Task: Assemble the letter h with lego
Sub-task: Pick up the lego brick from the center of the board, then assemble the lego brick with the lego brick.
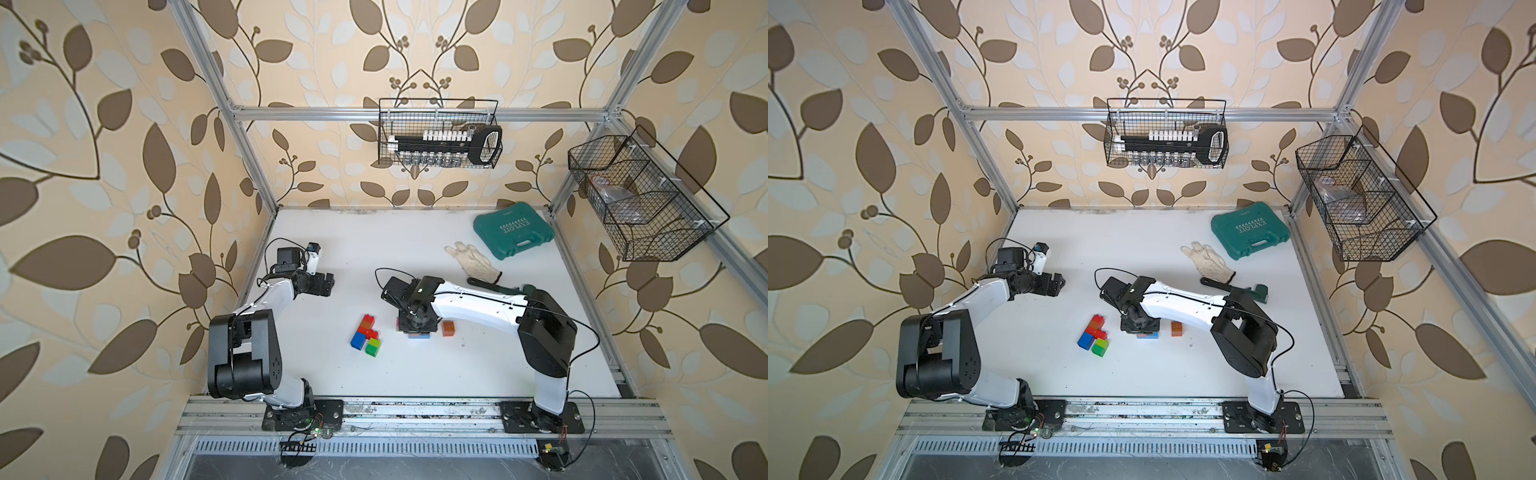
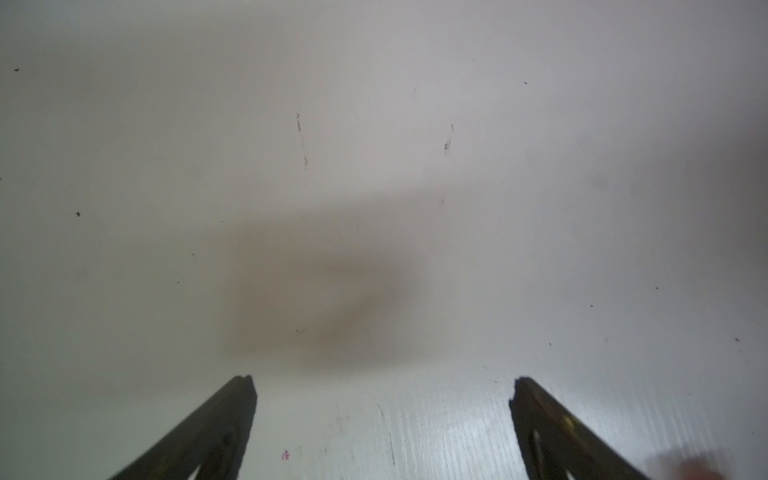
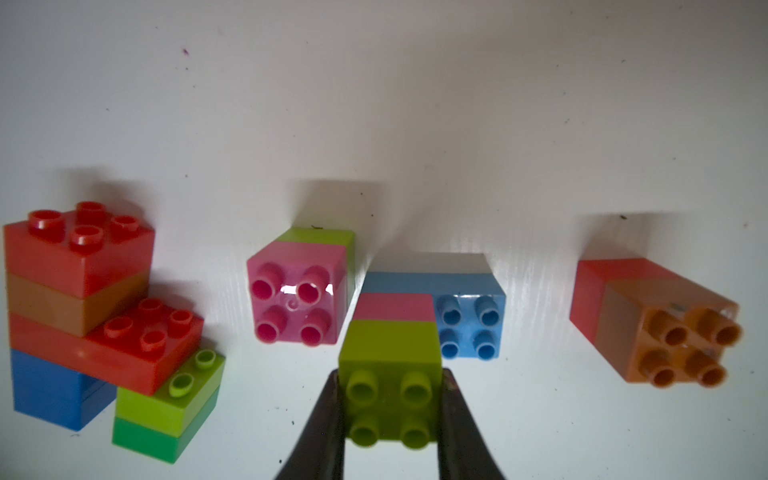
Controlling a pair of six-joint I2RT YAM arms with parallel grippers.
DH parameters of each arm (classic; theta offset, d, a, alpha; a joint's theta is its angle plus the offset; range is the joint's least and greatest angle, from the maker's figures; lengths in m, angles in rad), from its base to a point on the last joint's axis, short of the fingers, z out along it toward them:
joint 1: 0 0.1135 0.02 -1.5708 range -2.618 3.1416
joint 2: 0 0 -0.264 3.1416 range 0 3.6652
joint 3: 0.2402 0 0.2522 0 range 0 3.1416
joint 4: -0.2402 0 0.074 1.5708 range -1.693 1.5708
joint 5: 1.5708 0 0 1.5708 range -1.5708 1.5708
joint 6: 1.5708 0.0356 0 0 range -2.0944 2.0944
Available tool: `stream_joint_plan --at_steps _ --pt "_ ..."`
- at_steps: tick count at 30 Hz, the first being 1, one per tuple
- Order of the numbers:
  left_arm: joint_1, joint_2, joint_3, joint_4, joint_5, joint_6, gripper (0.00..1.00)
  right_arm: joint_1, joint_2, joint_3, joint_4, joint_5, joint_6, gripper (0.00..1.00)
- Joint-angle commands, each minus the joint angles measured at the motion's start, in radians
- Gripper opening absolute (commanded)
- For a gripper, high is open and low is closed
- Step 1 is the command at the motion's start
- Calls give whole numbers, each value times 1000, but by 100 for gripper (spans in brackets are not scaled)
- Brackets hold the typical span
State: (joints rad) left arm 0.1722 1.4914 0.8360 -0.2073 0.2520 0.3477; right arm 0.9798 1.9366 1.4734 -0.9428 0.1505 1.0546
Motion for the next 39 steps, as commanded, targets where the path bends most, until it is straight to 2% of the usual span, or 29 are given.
stream_joint_plan --at_steps 1,5,10,15,27,39 --pt "12 -42 1 23 -13 4 98 -6 11 51 -176 96 -9 9" --pt "10 -42 0 26 -20 2 98 -6 -43 159 -201 129 -5 10" --pt "12 -42 5 17 -4 -1 98 -10 -1 252 -200 142 5 9" --pt "12 -42 2 20 10 -1 98 -11 52 307 -176 80 10 9" --pt "12 -30 5 17 16 -2 98 -16 90 286 -119 -28 13 9" --pt "13 -17 11 9 16 -1 98 -20 101 263 -132 -48 6 9"
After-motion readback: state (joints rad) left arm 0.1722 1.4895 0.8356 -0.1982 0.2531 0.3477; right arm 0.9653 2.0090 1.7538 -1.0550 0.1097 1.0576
